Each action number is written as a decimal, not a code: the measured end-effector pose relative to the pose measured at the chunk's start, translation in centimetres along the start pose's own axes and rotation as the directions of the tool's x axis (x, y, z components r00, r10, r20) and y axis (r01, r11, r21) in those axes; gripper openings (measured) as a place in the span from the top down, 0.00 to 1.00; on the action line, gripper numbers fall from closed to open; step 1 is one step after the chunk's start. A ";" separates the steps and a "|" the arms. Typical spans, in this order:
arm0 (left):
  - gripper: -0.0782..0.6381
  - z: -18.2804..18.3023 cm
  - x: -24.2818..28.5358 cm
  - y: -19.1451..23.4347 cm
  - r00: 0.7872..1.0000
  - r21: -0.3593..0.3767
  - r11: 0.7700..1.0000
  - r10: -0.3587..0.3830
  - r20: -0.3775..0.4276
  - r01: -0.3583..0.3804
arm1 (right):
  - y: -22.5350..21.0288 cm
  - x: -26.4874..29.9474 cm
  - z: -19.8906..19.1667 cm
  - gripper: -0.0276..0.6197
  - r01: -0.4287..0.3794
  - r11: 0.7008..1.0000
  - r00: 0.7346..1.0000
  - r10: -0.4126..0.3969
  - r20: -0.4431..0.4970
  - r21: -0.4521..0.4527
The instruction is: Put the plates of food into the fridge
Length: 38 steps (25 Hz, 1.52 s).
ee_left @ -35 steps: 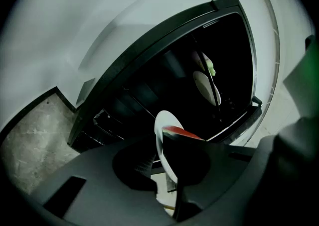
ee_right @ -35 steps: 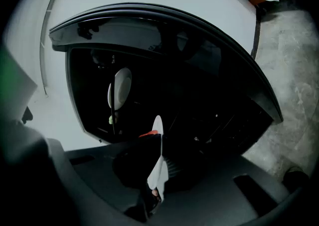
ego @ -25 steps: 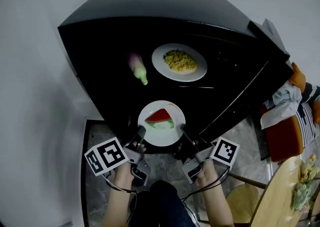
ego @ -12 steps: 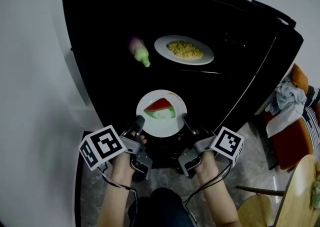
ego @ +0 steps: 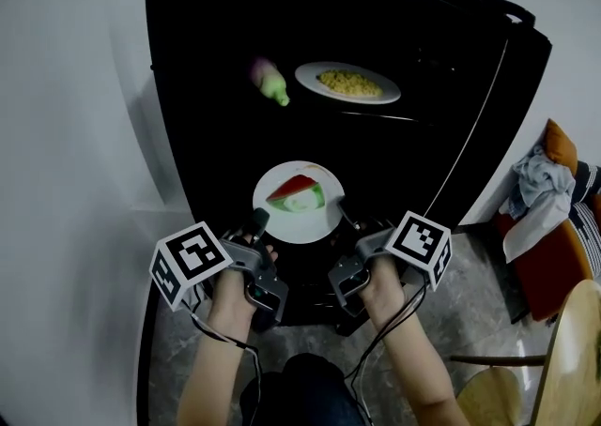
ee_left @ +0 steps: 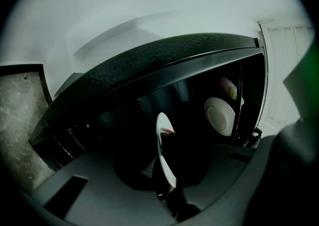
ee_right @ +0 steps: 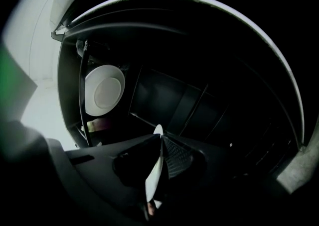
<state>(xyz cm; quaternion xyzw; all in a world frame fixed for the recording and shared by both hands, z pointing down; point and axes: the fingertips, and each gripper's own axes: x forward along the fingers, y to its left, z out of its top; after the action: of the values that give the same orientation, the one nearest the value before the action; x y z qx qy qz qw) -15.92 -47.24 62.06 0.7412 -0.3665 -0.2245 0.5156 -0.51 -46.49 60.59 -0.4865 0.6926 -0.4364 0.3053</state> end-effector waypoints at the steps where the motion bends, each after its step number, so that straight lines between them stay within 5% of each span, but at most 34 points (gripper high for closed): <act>1: 0.85 0.1 0.0 0.1 1.000 -0.007 1.000 0.002 0.009 -0.002 | -0.1 0.2 0.0 0.92 0.003 1.000 1.000 -0.003 0.001 -0.005; 26: 0.86 0.8 0.7 1.3 0.988 -0.205 0.979 0.035 0.147 -0.004 | -1.2 3.7 0.4 0.91 0.127 0.964 0.991 -0.134 -0.011 -0.232; 29: 0.86 1.1 0.8 1.3 0.986 -0.223 0.975 0.034 0.163 0.003 | -0.6 4.2 0.7 0.91 0.157 0.907 0.986 -0.168 0.006 -0.391; 32: 0.86 1.4 0.9 1.2 0.983 -0.228 0.974 0.035 0.182 0.007 | 0.2 3.9 2.2 0.91 0.199 0.787 0.980 -0.169 0.107 -0.584; 35: 0.86 1.4 1.1 1.3 0.981 -0.242 0.970 0.032 0.193 0.016 | 2.6 2.0 3.2 0.90 0.171 0.681 0.981 -0.046 0.191 -0.712; 38: 0.86 1.4 1.3 1.2 0.981 -0.252 0.967 0.018 0.191 0.032 | 4.9 -0.7 0.5 0.90 0.044 0.581 0.986 0.106 0.129 -0.813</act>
<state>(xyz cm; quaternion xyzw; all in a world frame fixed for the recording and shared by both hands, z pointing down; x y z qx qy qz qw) -16.46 -49.37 62.68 0.6451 -0.3801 -0.3420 0.5678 -1.85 -45.29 55.98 -0.5941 0.7962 -0.0244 0.1121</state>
